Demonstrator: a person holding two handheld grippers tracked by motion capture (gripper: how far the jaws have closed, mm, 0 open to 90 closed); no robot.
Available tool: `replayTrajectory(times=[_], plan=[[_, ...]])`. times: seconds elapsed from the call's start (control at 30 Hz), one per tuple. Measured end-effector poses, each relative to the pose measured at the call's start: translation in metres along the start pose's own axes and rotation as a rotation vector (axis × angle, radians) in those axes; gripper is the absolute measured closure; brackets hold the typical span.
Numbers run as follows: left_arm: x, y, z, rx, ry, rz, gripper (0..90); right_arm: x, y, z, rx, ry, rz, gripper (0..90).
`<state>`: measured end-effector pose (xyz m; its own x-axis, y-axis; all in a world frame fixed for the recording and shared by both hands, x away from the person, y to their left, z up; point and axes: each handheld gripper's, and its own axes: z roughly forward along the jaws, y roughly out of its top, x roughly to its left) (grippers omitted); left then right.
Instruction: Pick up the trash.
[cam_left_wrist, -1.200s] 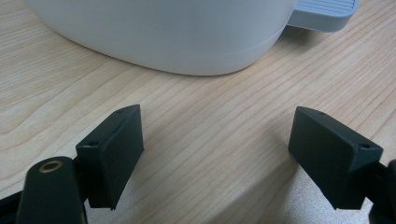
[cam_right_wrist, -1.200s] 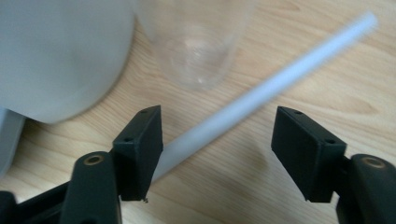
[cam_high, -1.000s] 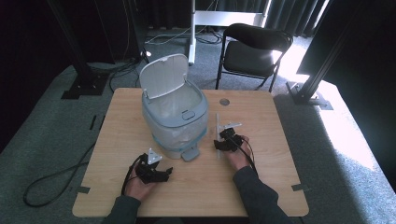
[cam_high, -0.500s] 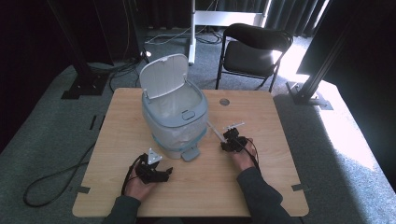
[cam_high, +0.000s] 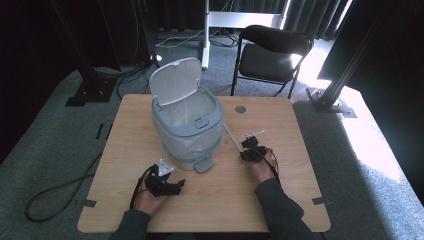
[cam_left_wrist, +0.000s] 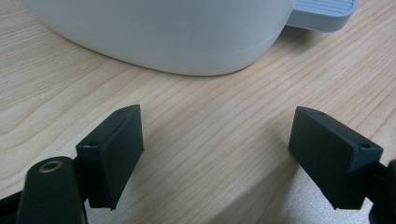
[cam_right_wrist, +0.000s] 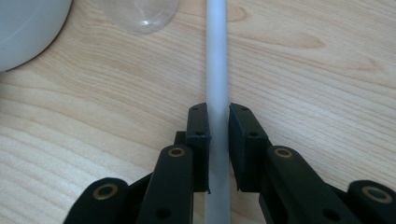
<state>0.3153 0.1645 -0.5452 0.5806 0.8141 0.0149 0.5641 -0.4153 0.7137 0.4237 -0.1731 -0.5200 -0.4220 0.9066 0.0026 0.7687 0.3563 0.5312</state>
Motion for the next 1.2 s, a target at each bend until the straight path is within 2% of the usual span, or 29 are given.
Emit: replayTrajectory(times=[0.2, 0.6, 1.2], plan=[[0.0, 0.0, 0.0, 0.0, 0.0, 0.0, 18.0, -0.002, 0.001, -0.005, -0.044, -0.01, 0.022, 78.9], [0.0, 0.0, 0.0, 0.001, -0.001, 0.001, 18.0, -0.007, 0.001, -0.018, -0.103, -0.022, 0.03, 78.9], [0.0, 0.0, 0.0, 0.0, -0.001, 0.001, 18.0, -0.005, 0.013, -0.056, -0.235, -0.016, 0.011, 78.9]])
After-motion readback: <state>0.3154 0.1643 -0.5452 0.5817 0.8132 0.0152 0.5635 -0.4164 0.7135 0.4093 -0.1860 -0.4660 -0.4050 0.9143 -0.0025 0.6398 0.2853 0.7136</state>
